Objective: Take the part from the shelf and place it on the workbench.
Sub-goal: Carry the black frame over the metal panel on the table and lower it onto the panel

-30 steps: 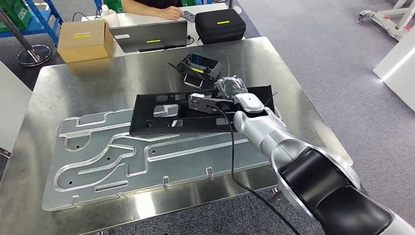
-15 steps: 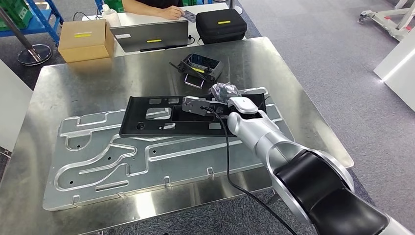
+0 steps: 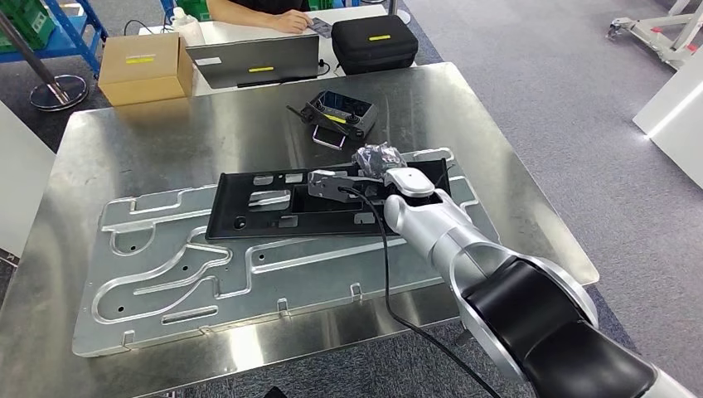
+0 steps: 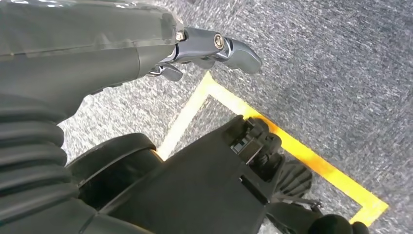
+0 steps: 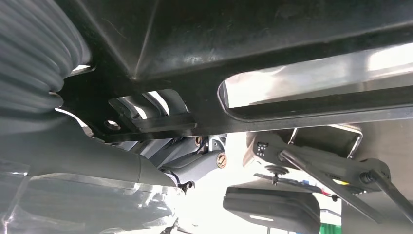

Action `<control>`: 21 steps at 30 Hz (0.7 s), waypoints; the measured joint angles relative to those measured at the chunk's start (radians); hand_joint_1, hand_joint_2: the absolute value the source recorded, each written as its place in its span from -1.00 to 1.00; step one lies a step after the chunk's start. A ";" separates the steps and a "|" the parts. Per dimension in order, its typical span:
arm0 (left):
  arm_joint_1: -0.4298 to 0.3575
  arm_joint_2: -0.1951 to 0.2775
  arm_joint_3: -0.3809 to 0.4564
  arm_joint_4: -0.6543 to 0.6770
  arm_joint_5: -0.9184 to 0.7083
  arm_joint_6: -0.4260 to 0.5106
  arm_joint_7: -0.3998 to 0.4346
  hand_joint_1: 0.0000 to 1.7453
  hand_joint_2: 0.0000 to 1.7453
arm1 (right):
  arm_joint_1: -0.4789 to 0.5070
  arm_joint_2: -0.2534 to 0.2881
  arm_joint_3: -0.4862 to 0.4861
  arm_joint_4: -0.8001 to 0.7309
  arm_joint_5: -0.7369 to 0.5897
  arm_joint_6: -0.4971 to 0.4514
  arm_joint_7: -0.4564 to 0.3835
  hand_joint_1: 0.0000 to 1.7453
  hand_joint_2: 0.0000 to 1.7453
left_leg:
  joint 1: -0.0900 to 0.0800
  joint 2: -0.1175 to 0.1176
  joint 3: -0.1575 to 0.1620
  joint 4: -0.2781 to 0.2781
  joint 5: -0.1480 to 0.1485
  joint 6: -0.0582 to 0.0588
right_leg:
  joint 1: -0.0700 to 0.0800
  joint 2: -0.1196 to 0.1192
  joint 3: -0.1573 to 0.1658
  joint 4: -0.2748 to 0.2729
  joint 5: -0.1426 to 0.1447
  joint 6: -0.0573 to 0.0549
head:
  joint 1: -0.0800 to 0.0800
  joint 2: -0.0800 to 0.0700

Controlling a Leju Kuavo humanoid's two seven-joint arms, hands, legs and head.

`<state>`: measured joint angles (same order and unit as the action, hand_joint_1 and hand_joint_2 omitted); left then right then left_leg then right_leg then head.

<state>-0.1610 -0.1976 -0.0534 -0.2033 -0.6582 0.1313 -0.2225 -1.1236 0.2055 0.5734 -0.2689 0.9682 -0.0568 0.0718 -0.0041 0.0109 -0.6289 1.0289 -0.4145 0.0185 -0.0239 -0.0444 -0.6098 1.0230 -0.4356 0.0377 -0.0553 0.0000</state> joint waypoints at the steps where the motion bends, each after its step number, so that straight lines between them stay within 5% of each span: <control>1: 0.000 0.000 0.004 0.000 -0.006 0.023 -0.004 -1.00 1.00 | 0.002 -0.001 0.000 0.000 0.001 0.000 0.000 1.00 1.00 | 0.000 0.000 0.000 0.000 0.000 0.000 | 0.000 0.000 0.000 0.000 0.000 0.000 | 0.000 0.000; 6: 0.002 -0.002 0.008 0.000 -0.033 0.159 -0.056 -1.00 1.00 | 0.011 -0.015 0.000 0.000 0.002 -0.003 -0.009 1.00 1.00 | 0.000 0.000 0.000 0.000 0.000 0.000 | 0.000 0.000 0.000 0.000 0.000 0.000 | 0.000 0.000; 12: 0.006 -0.003 0.029 0.000 0.017 0.034 -0.048 -1.00 1.00 | 0.013 -0.020 0.000 0.000 0.005 -0.003 -0.010 1.00 1.00 | 0.000 0.000 0.000 0.000 0.000 0.000 | 0.000 0.000 0.000 0.000 0.000 0.000 | 0.000 0.000; 16: 0.006 0.000 0.039 0.000 0.010 0.033 -0.044 -1.00 1.00 | 0.014 -0.020 0.000 0.000 0.009 -0.003 -0.013 -1.00 1.00 | 0.000 0.000 0.000 0.000 0.000 0.000 | 0.000 0.000 0.000 0.000 0.000 0.000 | 0.000 0.000; 21: 0.008 0.000 0.039 0.000 -0.014 0.057 -0.032 -1.00 1.00 | 0.016 -0.021 0.000 0.000 0.014 -0.003 -0.017 -1.00 1.00 | 0.000 0.000 0.000 0.000 0.000 0.000 | 0.000 0.000 0.000 0.000 0.000 0.000 | 0.000 0.000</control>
<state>-0.1525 -0.1976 -0.0141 -0.2033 -0.6718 0.1885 -0.2541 -1.1081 0.1846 0.5735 -0.2689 0.9818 -0.0595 0.0552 -0.0042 0.0107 -0.6290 1.0289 -0.4146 0.0184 -0.0239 -0.0446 -0.6100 1.0230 -0.4356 0.0377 -0.0553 0.0000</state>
